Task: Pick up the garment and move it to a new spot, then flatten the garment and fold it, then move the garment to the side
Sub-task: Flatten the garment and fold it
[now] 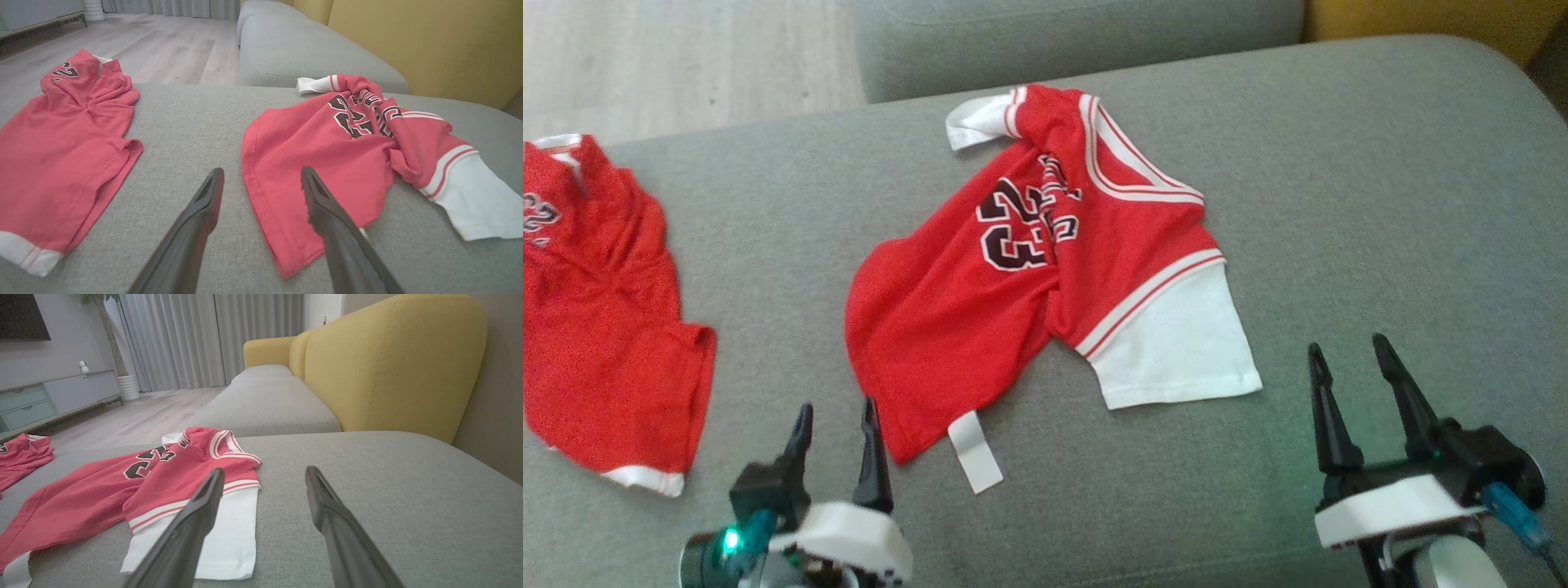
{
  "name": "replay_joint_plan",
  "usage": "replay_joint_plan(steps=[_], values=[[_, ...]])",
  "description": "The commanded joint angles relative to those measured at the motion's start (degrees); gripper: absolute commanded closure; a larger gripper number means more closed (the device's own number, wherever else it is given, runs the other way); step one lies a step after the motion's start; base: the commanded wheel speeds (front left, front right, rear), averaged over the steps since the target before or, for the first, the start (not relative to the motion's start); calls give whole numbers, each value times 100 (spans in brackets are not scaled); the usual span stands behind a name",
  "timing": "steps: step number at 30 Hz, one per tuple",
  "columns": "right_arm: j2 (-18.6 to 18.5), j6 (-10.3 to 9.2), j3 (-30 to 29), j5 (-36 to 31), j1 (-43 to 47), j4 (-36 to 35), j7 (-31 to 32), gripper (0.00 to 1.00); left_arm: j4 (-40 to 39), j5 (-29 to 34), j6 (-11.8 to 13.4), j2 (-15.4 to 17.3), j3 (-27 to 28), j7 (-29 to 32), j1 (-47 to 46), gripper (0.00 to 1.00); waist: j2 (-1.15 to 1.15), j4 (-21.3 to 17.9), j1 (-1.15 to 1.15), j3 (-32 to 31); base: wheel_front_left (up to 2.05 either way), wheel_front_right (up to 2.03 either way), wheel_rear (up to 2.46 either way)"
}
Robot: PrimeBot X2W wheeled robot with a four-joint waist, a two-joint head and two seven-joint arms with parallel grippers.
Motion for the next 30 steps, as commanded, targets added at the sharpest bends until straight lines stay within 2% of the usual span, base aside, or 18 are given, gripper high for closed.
replay_joint_plan(steps=[1,3,4,7,14,21,30], values=[[-87,-4,85,-70,23,-190,-63,0,-136,108,-95,-17,312,-70,-100,0,0,105,0,-98,0,0,0],[-87,-4,35,-106,60,-172,-63,0,-77,254,-294,-101,493,-70,49,0,0,172,0,-149,0,0,0],[-81,-4,-4,-123,89,-145,-63,0,-44,400,-485,-191,694,-70,173,0,0,233,0,-206,0,0,0],[-66,-4,-39,-142,121,-80,-63,0,-87,688,-740,-319,953,-70,305,0,0,294,0,-284,0,0,0],[13,-4,6,-85,134,150,-63,0,-244,1161,-1174,-630,1588,-71,573,0,0,328,0,-353,0,0,0],[52,-4,13,-32,135,281,-63,0,-177,1416,-1515,-817,1993,-71,704,0,0,410,0,-392,0,0,0],[55,-4,17,-22,74,346,-63,0,-52,1560,-1738,-941,2186,-71,758,0,0,475,0,-425,0,0,0]])
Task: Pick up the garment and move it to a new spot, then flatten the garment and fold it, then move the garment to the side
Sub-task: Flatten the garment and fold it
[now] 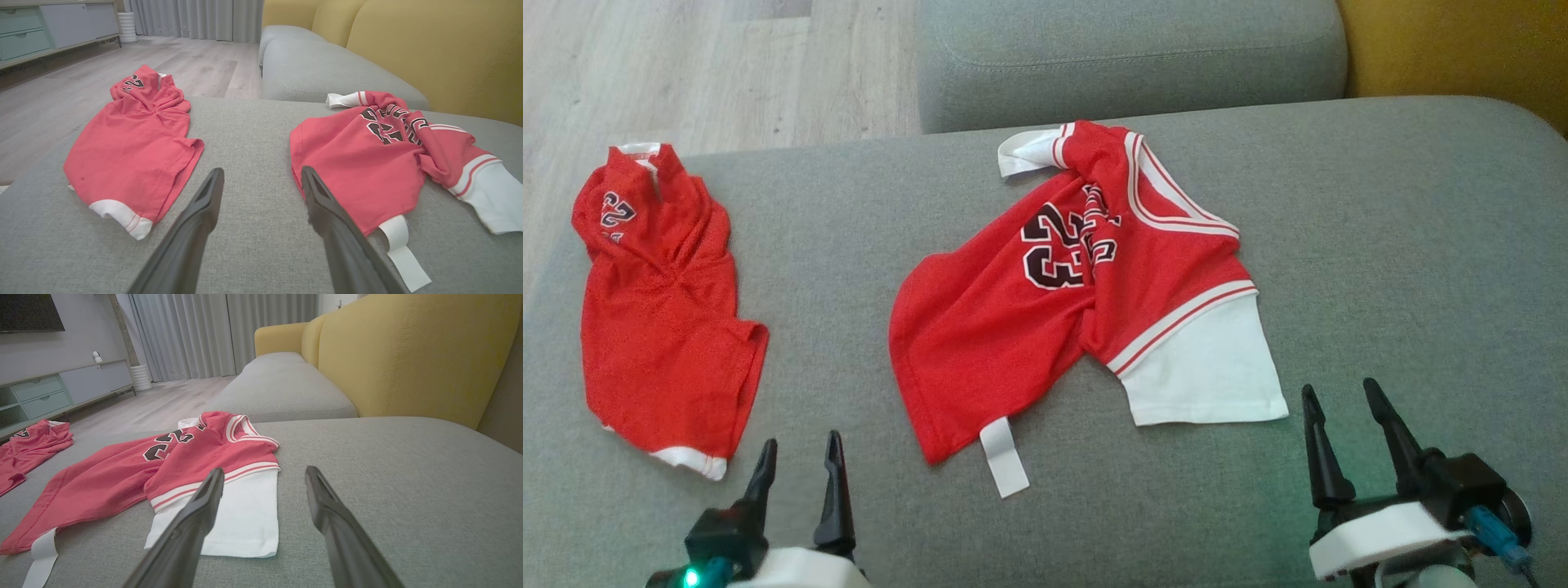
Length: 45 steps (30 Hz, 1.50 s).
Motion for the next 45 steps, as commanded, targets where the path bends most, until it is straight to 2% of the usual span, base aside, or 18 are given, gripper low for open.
replay_joint_plan(steps=[1,16,20,23,27,32,37,45], values=[[-21,-4,126,54,-137,-148,-63,0,-154,49,-27,-13,267,-70,-121,0,0,5,0,-5,0,0,0],[-35,-4,164,85,-189,-212,-63,0,-145,38,-89,-59,343,-70,-115,0,0,59,0,19,0,0,0],[-58,-4,195,109,-296,-247,-63,0,-80,-62,-104,-60,161,-70,-176,0,0,57,0,34,0,0,0],[-77,-4,126,80,-417,-48,-55,0,251,-192,-164,-60,-163,-67,-264,0,0,51,0,47,0,0,0],[-105,-4,60,-67,-806,410,379,0,593,-481,-178,-60,-559,371,-635,0,0,60,0,185,0,0,0],[-186,-4,143,-44,-1344,988,1407,0,660,-997,-23,-60,-996,1093,-1155,0,0,114,0,391,0,0,0],[-209,-4,215,-23,-1761,1443,2166,0,854,-1184,154,-61,-1364,1656,-1532,0,0,190,0,589,0,0,0],[-203,-4,364,62,-2020,1781,2556,0,1020,-1421,293,-61,-1542,1921,-1723,0,0,257,0,734,0,0,0]])
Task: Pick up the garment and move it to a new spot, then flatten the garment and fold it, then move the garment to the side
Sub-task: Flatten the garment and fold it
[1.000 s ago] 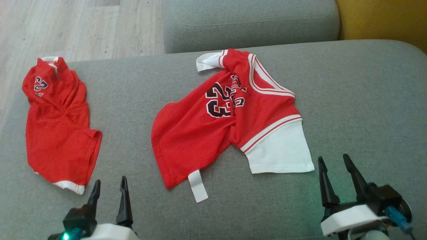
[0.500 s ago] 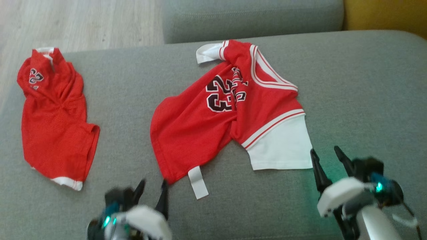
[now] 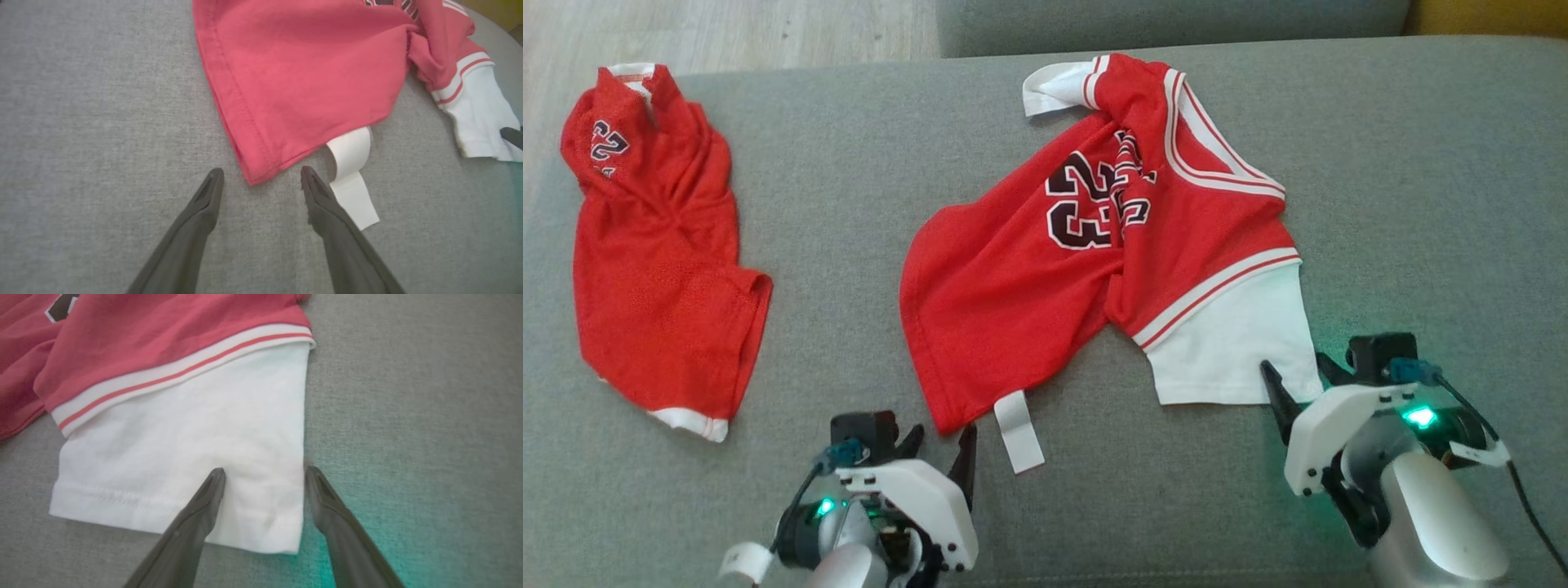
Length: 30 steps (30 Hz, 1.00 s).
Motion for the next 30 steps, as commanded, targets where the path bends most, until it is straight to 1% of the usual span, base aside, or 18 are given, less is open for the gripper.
replay_joint_plan(steps=[1,6,10,14,17,21,22,23,24,25,27,30], values=[[-45,-4,160,22,-182,-105,17,0,-150,-27,23,-7,166,-8,-280,0,0,0,0,10,0,0,0],[-32,-4,271,80,-174,-55,-9,0,-35,-130,50,-7,136,-41,-294,0,0,-19,0,31,0,0,0],[-59,-4,328,108,-174,-31,-54,0,-113,-491,23,-7,121,-112,-331,0,0,-49,0,51,0,0,0],[-73,-4,366,134,-182,-7,-84,0,-94,-744,67,-7,103,-140,-399,0,0,-81,0,73,0,0,0],[-78,-4,404,157,-196,4,-89,0,74,-833,101,-7,105,-145,-467,0,0,-111,0,94,0,0,0],[-103,-4,541,208,-206,51,-63,0,431,-761,67,3,13,-228,-626,0,0,-151,0,109,0,0,0],[-113,-4,585,220,-199,70,-50,0,518,-740,58,3,-27,-211,-653,15,0,-154,0,101,0,0,0],[-118,-4,648,246,-191,90,-28,0,592,-736,51,2,-51,-205,-674,51,0,-159,0,89,0,0,0],[-128,-4,712,277,-185,101,-15,0,650,-755,33,2,-63,-208,-685,71,0,-166,0,78,0,0,0],[-137,-4,766,317,-185,86,-53,6,709,-769,10,1,-89,-198,-693,100,0,-173,0,63,0,0,0],[-128,-4,837,457,-178,74,-159,100,813,-802,-44,0,-135,-188,-691,100,0,-181,0,13,0,0,0],[-147,-4,1070,788,-162,52,-228,100,925,-864,-132,-1,-185,-206,-683,100,0,-185,0,-67,0,0,0]])
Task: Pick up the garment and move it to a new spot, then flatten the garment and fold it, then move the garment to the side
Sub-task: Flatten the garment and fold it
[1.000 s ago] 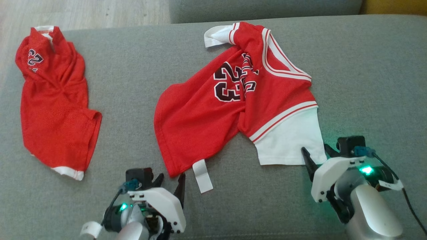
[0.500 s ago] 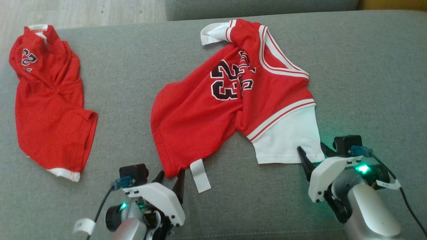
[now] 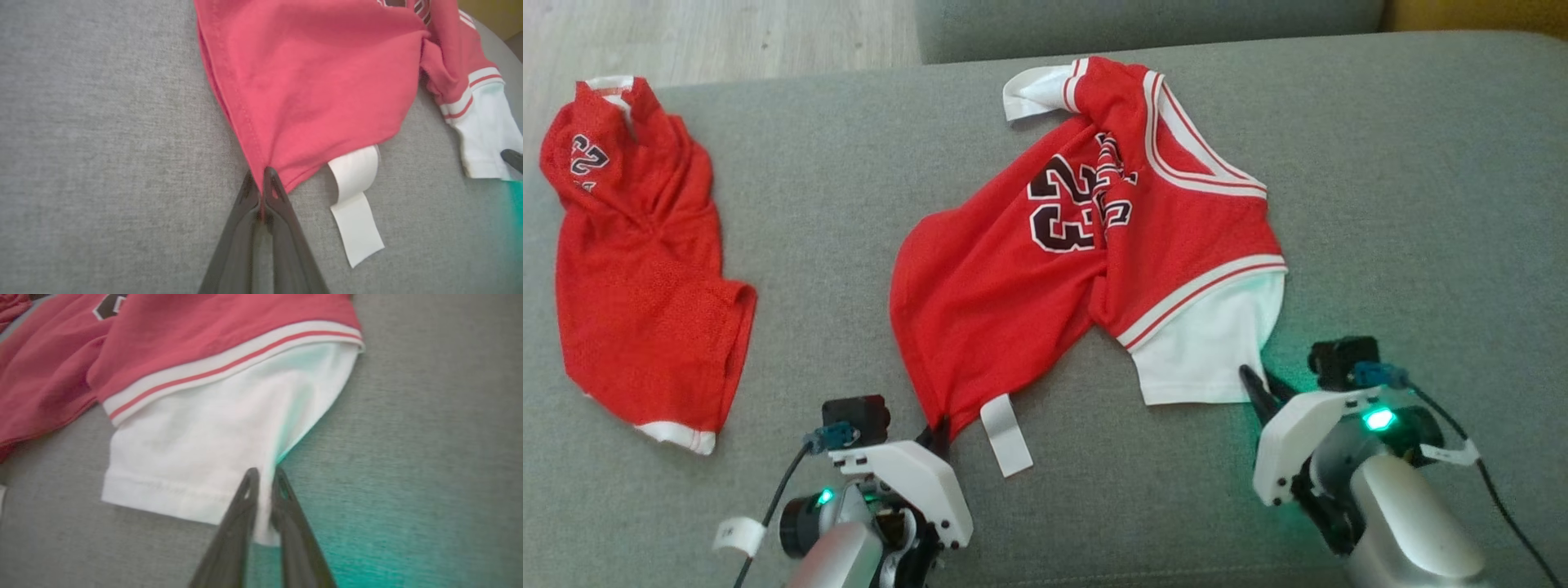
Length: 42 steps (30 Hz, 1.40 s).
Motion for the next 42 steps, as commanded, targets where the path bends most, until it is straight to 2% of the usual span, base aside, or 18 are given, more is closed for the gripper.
replay_joint_plan(steps=[1,4,7,10,11,14,19,22,28,32,35,39,42], values=[[-25,-4,225,202,-13,-169,-126,100,6,-115,-92,-1,56,-1,-88,100,0,-4,0,-72,0,0,0],[-27,-4,142,732,-19,-431,-365,100,-161,-398,-225,-3,185,-82,-55,100,0,-24,0,-176,0,0,0],[77,-4,-185,1742,10,-1056,-494,100,-610,-587,-304,81,373,-170,17,100,0,-70,0,-303,0,0,0],[-22,-4,-531,2432,85,-1954,-433,100,-1415,-804,-368,304,610,-126,183,100,0,-152,0,-439,0,0,0],[-22,-4,-531,2432,85,-1954,-433,100,-1415,-804,-368,304,610,-126,183,100,0,-152,0,-439,0,0,0],[-172,-4,-954,2919,200,-2981,-236,100,-2505,-1001,-406,582,811,52,385,100,0,-243,0,-570,0,0,0],[-301,-4,-1621,3231,271,-4674,364,100,-4526,-1449,-344,868,1087,519,668,100,0,-431,0,-711,0,0,0],[-235,-4,-1959,3213,151,-5649,804,100,-5633,-1708,-297,995,1203,861,585,100,0,-505,0,-689,0,0,0],[-36,-4,-2489,3337,-563,-7123,1766,100,-7198,-2151,-51,1156,1419,1580,-106,100,0,-611,0,-479,0,0,0],[73,-4,-3009,3410,-1228,-7542,2303,100,-7674,-2439,283,1198,1634,2033,-688,100,0,-645,0,-186,0,0,0],[116,-4,-3375,3329,-1731,-7556,2645,100,-7665,-2350,479,1386,1847,2272,-1095,100,0,-651,0,161,0,0,0],[154,-4,-3501,3028,-2334,-7139,2935,100,-7317,-2360,579,1402,1905,2418,-1633,100,0,-605,0,751,0,0,0],[137,-4,-3305,2625,-2854,-6494,2967,100,-6643,-2065,549,1543,1852,2474,-2233,100,0,-538,0,1237,0,0,0]])
